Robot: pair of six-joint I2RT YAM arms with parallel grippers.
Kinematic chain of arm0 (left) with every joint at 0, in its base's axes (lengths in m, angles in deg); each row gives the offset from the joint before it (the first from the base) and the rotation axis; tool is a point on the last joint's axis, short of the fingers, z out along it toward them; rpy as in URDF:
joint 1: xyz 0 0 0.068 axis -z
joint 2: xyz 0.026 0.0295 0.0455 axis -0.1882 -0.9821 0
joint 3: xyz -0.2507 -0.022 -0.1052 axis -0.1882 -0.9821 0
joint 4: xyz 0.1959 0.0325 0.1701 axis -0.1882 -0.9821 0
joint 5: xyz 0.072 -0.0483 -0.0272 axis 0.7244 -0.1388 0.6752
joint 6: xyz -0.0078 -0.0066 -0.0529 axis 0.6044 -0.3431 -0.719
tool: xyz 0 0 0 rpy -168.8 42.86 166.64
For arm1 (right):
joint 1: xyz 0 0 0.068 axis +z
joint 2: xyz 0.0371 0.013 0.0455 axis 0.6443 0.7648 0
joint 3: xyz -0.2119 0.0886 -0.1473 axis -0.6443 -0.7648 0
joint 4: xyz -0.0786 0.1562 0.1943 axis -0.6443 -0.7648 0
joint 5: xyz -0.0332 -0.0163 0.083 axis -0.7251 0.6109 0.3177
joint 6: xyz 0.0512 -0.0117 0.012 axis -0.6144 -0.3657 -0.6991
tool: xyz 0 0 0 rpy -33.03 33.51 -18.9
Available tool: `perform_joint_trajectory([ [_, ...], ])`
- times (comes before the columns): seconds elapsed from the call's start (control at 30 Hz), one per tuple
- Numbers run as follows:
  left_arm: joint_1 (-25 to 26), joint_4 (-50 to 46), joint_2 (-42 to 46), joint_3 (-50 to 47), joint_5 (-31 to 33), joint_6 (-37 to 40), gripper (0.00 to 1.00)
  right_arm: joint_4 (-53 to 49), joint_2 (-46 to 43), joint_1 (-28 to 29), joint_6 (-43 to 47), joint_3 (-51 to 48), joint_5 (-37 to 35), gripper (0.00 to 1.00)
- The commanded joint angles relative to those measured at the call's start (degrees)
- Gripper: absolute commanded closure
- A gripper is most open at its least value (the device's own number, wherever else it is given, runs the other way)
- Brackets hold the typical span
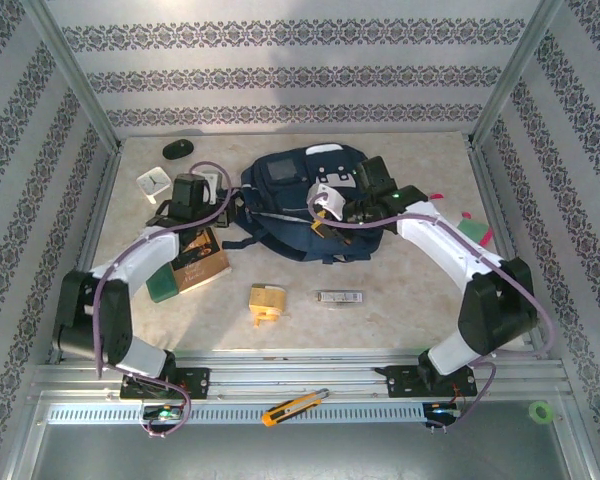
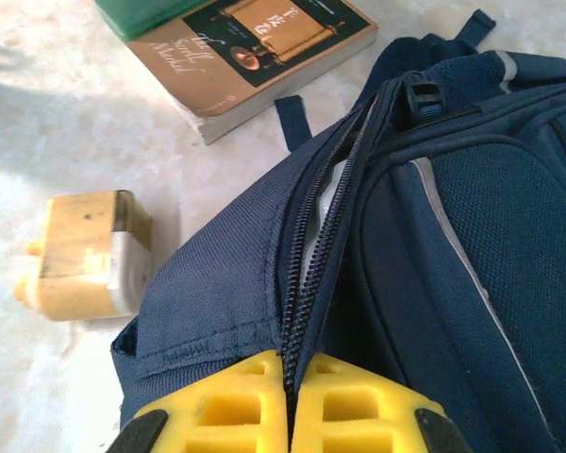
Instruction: Pack books, pencil case, and school supplies into a backpack
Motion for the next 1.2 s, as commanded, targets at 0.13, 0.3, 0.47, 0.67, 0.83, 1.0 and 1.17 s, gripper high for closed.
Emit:
perform_joint_trajectory([
  [0.13, -0.3, -2.9, 10.9, -8.5, -2.4, -12.7, 0.57, 16.0, 5.1, 1.0, -7.5, 0.3, -0.9, 1.00],
  [0.3, -0.2, -4.4, 15.9, -13.4, -3.5, -15.7, 0.56, 12.8, 6.8, 2.1, -5.5, 1.4, 2.0, 0.99],
  [0.47, -0.1, -6.4, 18.3, -14.2, -4.1, -16.4, 0.54, 9.2, 2.9, 2.1, -10.7, 0.7, 3.9, 0.58],
  [0.67, 0.6, -6.7, 16.3, -10.3, -7.6, -15.2, 0.54, 8.2, -2.6, -0.9, -36.1, -0.3, -2.3, 0.43],
  [0.83, 0.7, -7.9, 11.8, -6.8, -5.1, -15.0, 0.49, 7.2, -3.1, -3.7, -56.1, -3.5, -10.0, 0.43],
  [1.0, -0.8, -14.9, 10.5, -5.1, 4.0, -17.8, 0.45, 10.1, -3.7, 0.8, -60.9, -7.9, -14.4, 0.43],
  [1.17, -4.2, -16.3, 11.9, -8.1, 5.6, -21.8, 0.42, 12.8, -1.3, 8.6, -66.3, -6.3, -16.4, 0.42],
])
